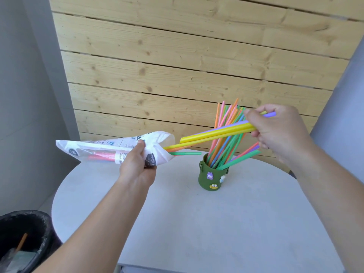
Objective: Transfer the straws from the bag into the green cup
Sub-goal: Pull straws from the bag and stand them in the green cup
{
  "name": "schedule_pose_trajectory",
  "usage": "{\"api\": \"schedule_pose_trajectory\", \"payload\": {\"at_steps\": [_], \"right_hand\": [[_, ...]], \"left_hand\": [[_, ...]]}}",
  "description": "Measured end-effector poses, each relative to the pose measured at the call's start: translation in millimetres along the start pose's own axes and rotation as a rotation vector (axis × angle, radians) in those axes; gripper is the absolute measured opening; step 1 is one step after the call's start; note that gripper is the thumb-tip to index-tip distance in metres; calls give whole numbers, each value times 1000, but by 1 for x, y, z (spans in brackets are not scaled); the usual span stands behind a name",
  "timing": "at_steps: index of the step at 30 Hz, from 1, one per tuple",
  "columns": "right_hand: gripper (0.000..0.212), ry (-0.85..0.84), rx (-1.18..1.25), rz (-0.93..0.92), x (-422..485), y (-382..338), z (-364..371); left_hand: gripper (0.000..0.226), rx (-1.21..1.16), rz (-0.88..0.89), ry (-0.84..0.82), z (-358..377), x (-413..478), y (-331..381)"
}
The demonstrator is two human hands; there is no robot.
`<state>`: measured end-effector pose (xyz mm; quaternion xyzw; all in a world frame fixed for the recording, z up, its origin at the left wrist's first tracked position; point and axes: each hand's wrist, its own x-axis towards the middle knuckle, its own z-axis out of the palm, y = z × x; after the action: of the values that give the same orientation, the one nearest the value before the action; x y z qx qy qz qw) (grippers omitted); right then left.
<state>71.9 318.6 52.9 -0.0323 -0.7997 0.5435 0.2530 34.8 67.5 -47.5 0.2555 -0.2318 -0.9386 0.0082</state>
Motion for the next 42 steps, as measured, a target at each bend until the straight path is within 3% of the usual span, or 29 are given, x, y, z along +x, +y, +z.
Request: {"api": "schedule_pose_trajectory", "payload": {"at_steps": [6,11,22,42], "right_hand": [[24,13,19,37,5,6,-14],[20,63,49,52,13,8,-37],[19,66,-209,46,43,14,-69],[22,2,-397,49,60,23,-77]], "left_hand": [[6,2,-46,-10,2,0,-7],[25,25,-9,15,-1,3,-4],[36,84,46,18,-3,5,-5],[33,101,43,13,-5,4,-7]]}}
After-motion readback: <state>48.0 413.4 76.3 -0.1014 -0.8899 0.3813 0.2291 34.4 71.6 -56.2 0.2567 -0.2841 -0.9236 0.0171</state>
